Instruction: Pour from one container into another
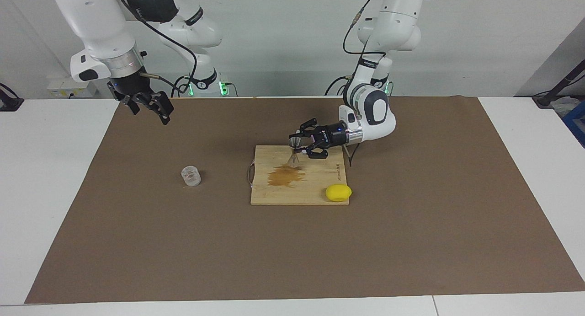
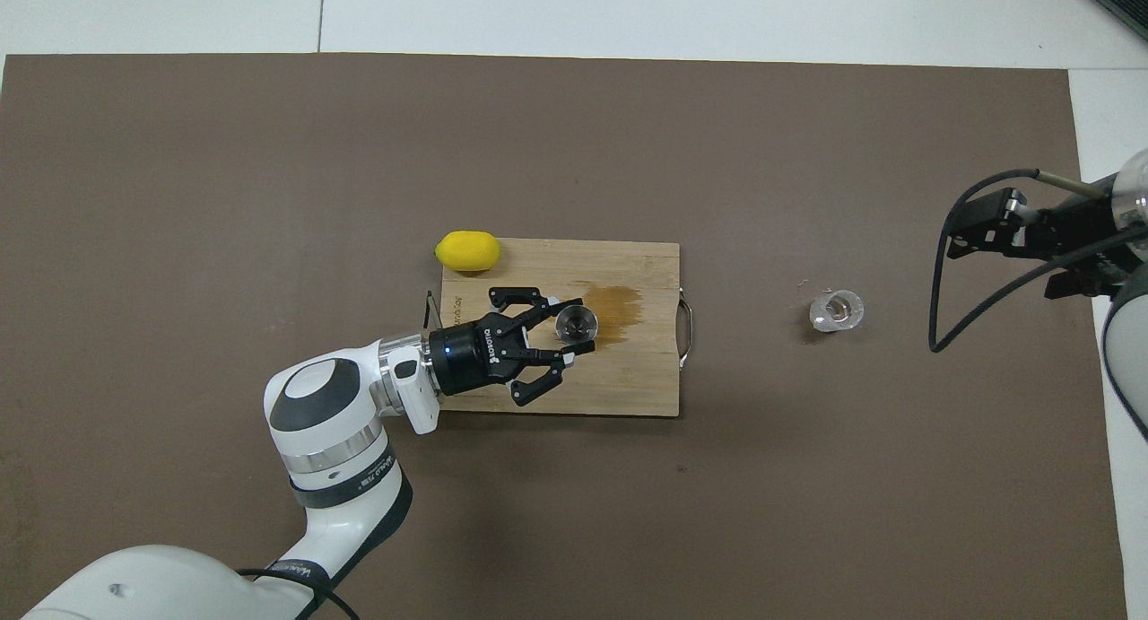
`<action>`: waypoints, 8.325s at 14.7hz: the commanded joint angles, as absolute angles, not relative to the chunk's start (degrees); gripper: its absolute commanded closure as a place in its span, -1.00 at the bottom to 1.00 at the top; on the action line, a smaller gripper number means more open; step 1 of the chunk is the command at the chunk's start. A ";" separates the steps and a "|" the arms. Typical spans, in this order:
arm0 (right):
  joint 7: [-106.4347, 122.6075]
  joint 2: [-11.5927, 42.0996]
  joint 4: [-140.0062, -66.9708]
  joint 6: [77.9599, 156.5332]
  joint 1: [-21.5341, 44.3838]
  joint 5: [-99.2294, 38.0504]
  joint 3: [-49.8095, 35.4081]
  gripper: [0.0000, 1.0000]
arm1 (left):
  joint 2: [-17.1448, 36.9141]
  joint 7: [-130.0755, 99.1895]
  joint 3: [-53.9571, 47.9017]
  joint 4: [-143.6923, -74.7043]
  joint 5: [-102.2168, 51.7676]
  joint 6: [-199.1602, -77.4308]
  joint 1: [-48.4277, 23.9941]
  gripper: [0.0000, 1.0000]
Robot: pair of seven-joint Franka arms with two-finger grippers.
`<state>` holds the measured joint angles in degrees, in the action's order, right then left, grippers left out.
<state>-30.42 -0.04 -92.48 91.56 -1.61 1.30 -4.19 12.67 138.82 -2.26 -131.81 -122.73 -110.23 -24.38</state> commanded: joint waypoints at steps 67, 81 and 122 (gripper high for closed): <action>-74.23 12.04 -111.28 120.41 2.44 -37.64 -4.22 1.00 | 6.95 144.93 0.61 -114.71 -38.86 -97.03 15.56 -1.00; -106.43 14.41 -102.22 124.72 21.00 -13.19 -4.39 1.00 | 4.57 127.37 -0.09 -99.16 -26.12 -92.20 11.35 -1.00; -102.06 11.43 -105.91 118.12 27.86 -0.15 -4.92 1.00 | -3.51 15.82 -1.14 -95.97 -9.58 -89.91 5.01 -1.00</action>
<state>-105.60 13.31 -103.93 118.59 28.86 3.51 -4.49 -2.59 17.16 -1.63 -95.73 -10.95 -91.05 6.16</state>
